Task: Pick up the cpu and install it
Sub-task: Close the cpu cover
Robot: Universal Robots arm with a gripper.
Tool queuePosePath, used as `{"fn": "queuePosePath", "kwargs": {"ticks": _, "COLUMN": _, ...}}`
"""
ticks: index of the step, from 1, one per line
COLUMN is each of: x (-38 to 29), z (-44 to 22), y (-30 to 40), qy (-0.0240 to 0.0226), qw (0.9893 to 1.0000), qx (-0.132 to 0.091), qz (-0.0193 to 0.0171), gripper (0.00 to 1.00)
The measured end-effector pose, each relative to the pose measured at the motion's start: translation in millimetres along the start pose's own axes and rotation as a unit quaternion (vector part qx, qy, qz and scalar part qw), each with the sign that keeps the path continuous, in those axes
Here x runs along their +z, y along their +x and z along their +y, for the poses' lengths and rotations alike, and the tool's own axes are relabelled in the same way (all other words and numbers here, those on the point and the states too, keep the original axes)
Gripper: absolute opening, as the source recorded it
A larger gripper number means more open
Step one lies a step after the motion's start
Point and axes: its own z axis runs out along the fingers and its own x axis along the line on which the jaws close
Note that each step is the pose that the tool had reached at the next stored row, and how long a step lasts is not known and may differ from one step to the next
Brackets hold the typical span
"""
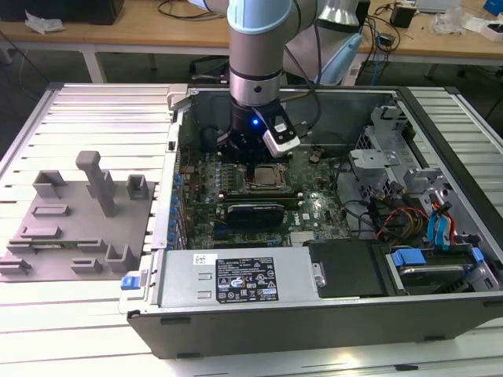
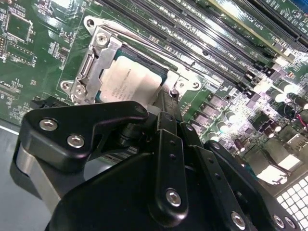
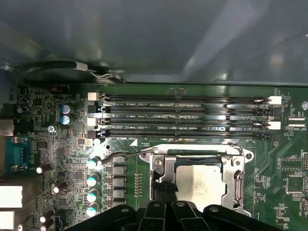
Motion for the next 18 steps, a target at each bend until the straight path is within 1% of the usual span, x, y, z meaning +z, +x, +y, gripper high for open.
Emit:
{"fn": "queuePosePath", "kwargs": {"ticks": 6, "x": 0.3, "z": 0.0, "y": -0.3, "qy": -0.0001, "qw": 1.0000, "qx": 0.000, "qz": -0.0001, "gripper": 0.11}}
{"fn": "queuePosePath", "kwargs": {"ticks": 10, "x": 0.5, "z": 0.0, "y": -11.0, "qy": -0.0001, "qw": 1.0000, "qx": 0.000, "qz": -0.0001, "gripper": 0.11}}
{"fn": "queuePosePath", "kwargs": {"ticks": 11, "x": 0.6, "z": -0.1, "y": -15.4, "qy": -0.0001, "qw": 1.0000, "qx": 0.000, "qz": -0.0001, "gripper": 0.11}}
{"fn": "queuePosePath", "kwargs": {"ticks": 14, "x": 0.7, "z": -0.2, "y": -24.7, "qy": -0.0001, "qw": 1.0000, "qx": 0.000, "qz": -0.0001, "gripper": 0.11}}
{"fn": "queuePosePath", "kwargs": {"ticks": 17, "x": -0.7, "z": -0.1, "y": -25.4, "qy": -0.0001, "qw": 1.0000, "qx": 0.000, "qz": -0.0001, "gripper": 0.11}}
{"fn": "queuePosePath", "kwargs": {"ticks": 18, "x": -4.6, "z": -0.3, "y": -25.5, "qy": -0.0001, "qw": 1.0000, "qx": 0.000, "qz": -0.0001, "gripper": 0.11}}
